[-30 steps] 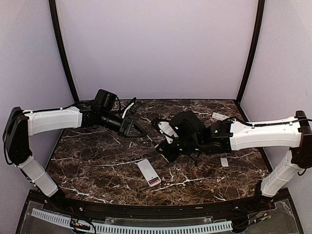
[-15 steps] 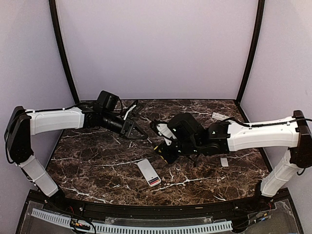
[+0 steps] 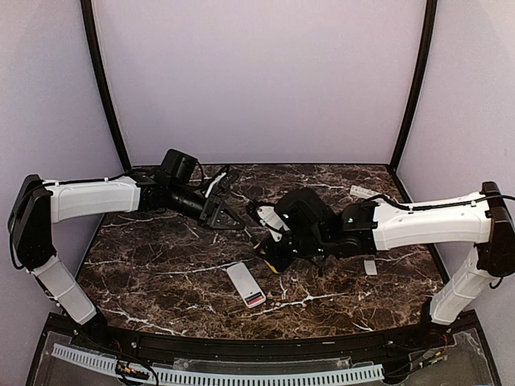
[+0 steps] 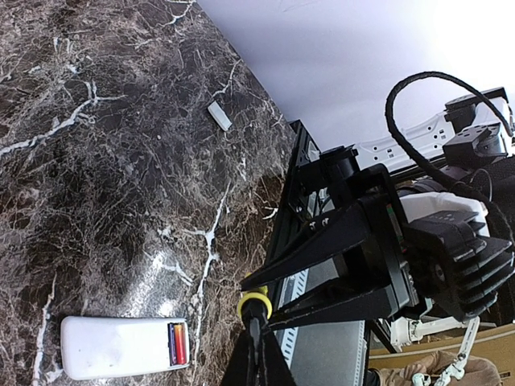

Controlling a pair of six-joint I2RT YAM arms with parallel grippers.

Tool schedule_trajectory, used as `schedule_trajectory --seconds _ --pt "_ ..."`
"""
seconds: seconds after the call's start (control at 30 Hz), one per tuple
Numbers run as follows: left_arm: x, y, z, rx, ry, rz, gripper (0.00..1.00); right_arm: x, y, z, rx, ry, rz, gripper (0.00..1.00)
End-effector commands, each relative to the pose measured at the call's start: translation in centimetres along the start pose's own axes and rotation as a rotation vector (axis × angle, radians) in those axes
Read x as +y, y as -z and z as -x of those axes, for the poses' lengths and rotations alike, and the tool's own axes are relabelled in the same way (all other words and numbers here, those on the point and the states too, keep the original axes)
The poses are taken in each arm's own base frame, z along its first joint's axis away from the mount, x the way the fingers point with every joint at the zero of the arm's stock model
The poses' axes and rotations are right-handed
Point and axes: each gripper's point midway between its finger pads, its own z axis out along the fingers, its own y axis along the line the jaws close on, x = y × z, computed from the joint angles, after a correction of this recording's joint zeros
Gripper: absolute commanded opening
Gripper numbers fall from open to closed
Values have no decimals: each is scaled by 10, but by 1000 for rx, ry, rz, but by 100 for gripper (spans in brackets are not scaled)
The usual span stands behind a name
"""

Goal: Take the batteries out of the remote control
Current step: Pass from the right arm to the left

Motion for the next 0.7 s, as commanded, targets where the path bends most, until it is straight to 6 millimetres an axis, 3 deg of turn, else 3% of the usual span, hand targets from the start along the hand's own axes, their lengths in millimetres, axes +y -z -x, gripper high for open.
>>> schedule_trajectory --seconds 0.0,0.13,0.27,0.33,0.4,0.43,0.47,0.5,0.53,0.67 --pt "-5 2 5 -18 -29 5 0 7 10 26 -103 -28 21 37" --pt "-11 9 11 -58 -62 25 0 -2 20 33 -148 -71 -13 65" --pt "-19 26 24 -131 -107 55 0 -7 49 61 -291 -172 21 82" --pt "-22 42 31 -192 -115 53 0 -11 62 76 -370 -228 61 85" --pt "-24 71 47 -294 -128 31 0 -17 73 88 -435 -283 96 88" --pt "-40 82 54 -334 -189 -18 0 -22 78 93 -462 -319 113 89" --pt "-35 94 55 -365 -147 -29 0 -26 81 97 -483 -358 138 89" --pt "-50 105 60 -399 -184 -73 0 -32 86 103 -512 -418 169 89" --pt "-46 113 60 -420 -179 -73 0 -32 90 109 -546 -451 220 89" --pt "-70 133 58 -474 -262 -122 0 -17 103 130 -616 -481 381 89"
